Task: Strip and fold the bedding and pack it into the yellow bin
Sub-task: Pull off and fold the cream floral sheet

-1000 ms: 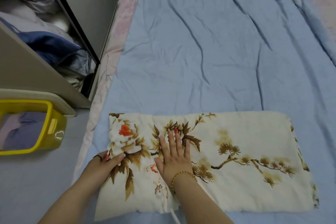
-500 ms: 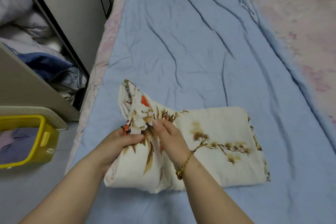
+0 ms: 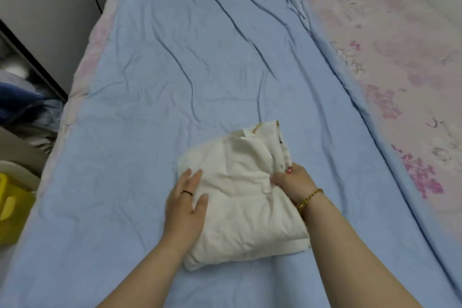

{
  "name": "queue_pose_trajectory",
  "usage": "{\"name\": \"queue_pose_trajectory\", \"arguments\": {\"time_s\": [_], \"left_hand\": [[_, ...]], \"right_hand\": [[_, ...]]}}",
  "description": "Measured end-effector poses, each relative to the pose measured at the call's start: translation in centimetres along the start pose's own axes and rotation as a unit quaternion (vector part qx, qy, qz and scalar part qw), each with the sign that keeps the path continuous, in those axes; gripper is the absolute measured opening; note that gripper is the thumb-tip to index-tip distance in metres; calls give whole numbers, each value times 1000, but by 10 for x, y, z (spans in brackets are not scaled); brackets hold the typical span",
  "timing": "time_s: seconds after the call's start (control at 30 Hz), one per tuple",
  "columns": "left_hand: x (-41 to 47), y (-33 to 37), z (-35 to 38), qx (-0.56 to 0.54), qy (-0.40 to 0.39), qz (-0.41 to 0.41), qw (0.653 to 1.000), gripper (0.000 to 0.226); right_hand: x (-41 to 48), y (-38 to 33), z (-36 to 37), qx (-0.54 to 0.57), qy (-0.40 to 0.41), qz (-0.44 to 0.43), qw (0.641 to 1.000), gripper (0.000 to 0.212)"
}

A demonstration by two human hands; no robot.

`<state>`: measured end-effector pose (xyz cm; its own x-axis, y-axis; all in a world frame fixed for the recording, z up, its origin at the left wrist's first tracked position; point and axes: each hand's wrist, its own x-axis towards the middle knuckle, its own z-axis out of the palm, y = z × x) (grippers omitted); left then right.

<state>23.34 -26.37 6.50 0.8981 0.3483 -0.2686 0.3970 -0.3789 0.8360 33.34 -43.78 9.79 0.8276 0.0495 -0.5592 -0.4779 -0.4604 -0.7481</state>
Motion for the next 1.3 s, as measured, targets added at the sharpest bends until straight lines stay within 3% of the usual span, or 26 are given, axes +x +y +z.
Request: {"name": "queue_pose_trajectory", "arguments": {"time_s": [0.1,0.17,0.33,0.4,0.47,0.53,0.6,0.67,0.73,0.83,1.0,1.1,1.2,1.3], "left_hand": [[7,-23,12,189,-49,-24,981,103],[13,-27,31,254,-86,-32,963,123],[20,-24,63,292,-77,-28,953,104],[22,-29,69,304,-80,-32,949,98],[23,-35,69,304,-83,-35,948,102],[23,-39,68,303,-84,-27,949,110],[24,-44,68,304,-82,-23,949,113],[28,-48,72,302,-79,-18,950,113],[34,-50,76,309,-82,-21,947,113],[39,-50,79,310,-80,-22,947,113],[35,-51,74,290,-86,-23,953,117],[29,-45,72,263,-96,-33,959,122],[20,-37,67,117,-26,-107,987,109],[13,-37,63,-47,18,-223,973,100]], "right_hand": [[21,24,-21,-63,-15,34,997,33],[37,44,-31,-92,-4,52,994,34],[54,68,-31,-141,63,69,986,62],[52,69,-20,-310,131,53,940,69],[53,72,3,-414,215,-106,878,62],[56,69,26,-459,169,-207,847,60],[63,71,38,-527,71,-181,827,74],[80,82,40,-539,35,-160,827,101],[94,86,38,-547,12,-125,827,90],[97,79,38,-523,-10,-94,847,64],[64,95,26,-455,55,-30,888,79],[29,118,14,-265,91,57,958,82],[23,125,6,-121,104,67,985,88],[36,123,-7,-16,67,112,991,78]]}}
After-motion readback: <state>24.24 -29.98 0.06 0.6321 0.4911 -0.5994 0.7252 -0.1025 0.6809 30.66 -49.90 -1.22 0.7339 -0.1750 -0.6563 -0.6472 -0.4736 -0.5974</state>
